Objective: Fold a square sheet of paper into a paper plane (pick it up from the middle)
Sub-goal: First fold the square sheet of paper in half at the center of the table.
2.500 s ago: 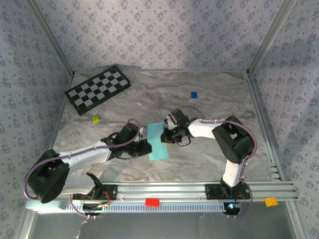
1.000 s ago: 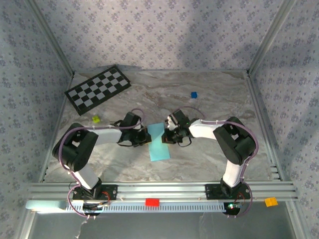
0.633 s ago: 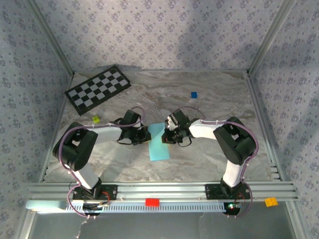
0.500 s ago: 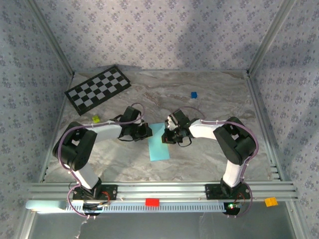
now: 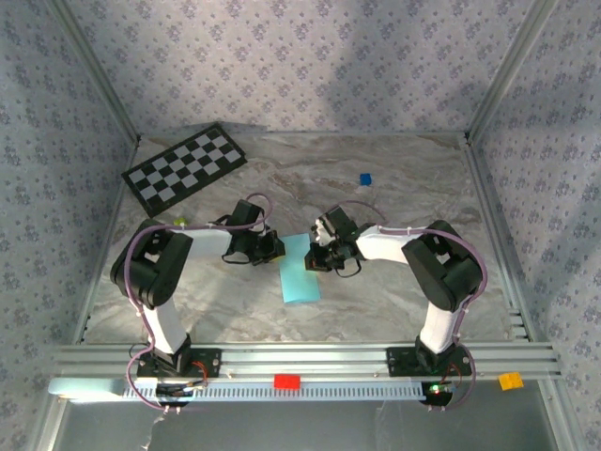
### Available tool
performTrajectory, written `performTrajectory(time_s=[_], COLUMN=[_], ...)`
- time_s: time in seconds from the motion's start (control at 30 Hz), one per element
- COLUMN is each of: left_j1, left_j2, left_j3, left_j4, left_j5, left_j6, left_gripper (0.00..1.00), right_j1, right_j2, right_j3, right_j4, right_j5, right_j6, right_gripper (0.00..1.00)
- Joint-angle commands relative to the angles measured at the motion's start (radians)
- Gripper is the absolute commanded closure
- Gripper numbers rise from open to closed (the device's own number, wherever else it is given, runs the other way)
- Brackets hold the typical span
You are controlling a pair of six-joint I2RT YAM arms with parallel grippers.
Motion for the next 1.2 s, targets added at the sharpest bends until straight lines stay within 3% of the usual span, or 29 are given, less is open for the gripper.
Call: performTrajectory(time_s=[0.0, 0.5, 1.17], left_j1=[0.010, 0.050, 0.148], left_j2=[-0.008, 0.073, 0.089], left_j3=[0.028, 0.072, 0.133], left_j4=[-0.026, -0.003, -0.036], left_j5=[-0.009, 0.011, -0.131], left_j6=[0.009, 0.031, 0.016], left_gripper=[0.91, 0.90, 0.92], right_j1=[-0.008, -0.012, -0.014], right_j2=[0.053, 0.056, 0.056], right_j3=[-0.052, -0.056, -0.067], right_j4=[-0.173, -0.167, -0.167], right_j5=[0.096, 0.089, 0.090], right_j6=[-0.019, -0.019, -0.025], right_gripper=[1.00, 1.00, 1.00])
